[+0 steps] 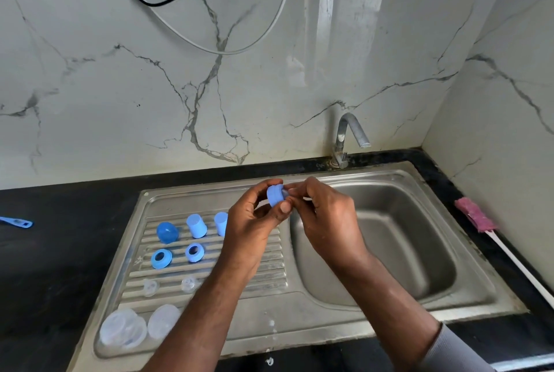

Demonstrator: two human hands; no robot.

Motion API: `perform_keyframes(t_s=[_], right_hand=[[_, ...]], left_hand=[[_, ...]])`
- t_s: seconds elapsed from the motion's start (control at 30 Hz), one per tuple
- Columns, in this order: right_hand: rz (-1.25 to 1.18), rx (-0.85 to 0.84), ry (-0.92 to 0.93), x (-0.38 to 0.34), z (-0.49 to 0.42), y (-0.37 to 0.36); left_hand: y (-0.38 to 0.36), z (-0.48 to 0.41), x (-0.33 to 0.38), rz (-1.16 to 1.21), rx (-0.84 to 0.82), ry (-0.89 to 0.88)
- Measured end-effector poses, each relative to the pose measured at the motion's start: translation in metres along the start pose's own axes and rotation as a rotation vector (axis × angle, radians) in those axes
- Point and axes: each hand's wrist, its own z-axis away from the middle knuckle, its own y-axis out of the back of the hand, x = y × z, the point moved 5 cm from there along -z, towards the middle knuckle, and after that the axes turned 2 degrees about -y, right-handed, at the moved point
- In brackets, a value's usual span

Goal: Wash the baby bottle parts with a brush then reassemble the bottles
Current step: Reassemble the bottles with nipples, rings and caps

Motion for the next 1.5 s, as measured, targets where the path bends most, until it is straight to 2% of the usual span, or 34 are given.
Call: perform_keyframes(t_s=[0.2,0.33,0.47,0.63,0.77,1.03,1.23,1.37,1.5], right_hand=[[-0.151,-0.133,-0.256,0.005,-0.013,0.009],[-0.123,-0.298,-0.327,0.015,-0.02,0.006],[-0.187,-0.354,-0.257,0.014,-0.018,0.006],[-0.2,-0.244,-0.158,0.009,-0.015,0.007],[-0.205,-0.271,-0.043,0.006,-0.014,0.007],[-0.191,-0.315,-0.019,0.011,-0.019,0.005],[-0.51,-0.406,-0.388,0.03,-0.017,0.0],[-0.587,-0.322,-0.506,0.036,-0.016,-0.004],[-0.604,-0.412,-0.487,0.035,-0.014,-0.005]], left_hand=[[0.01,-0.008,0.008,0.012,-0.186,0.098],[0.006,-0.007,0.0,0.025,-0.167,0.197],[0.002,-0.002,-0.008,0.112,-0.089,0.248],[0.002,0.0,-0.009,0.097,-0.076,0.224],[0.001,0.004,-0.007,0.105,-0.077,0.246],[0.003,0.004,-0.006,0.097,-0.115,0.245],[0.003,0.006,-0.009,0.135,-0.167,0.335],[0.001,0.008,-0.014,-0.018,-0.154,0.24],[0.004,0.006,-0.014,0.026,-0.095,0.207]])
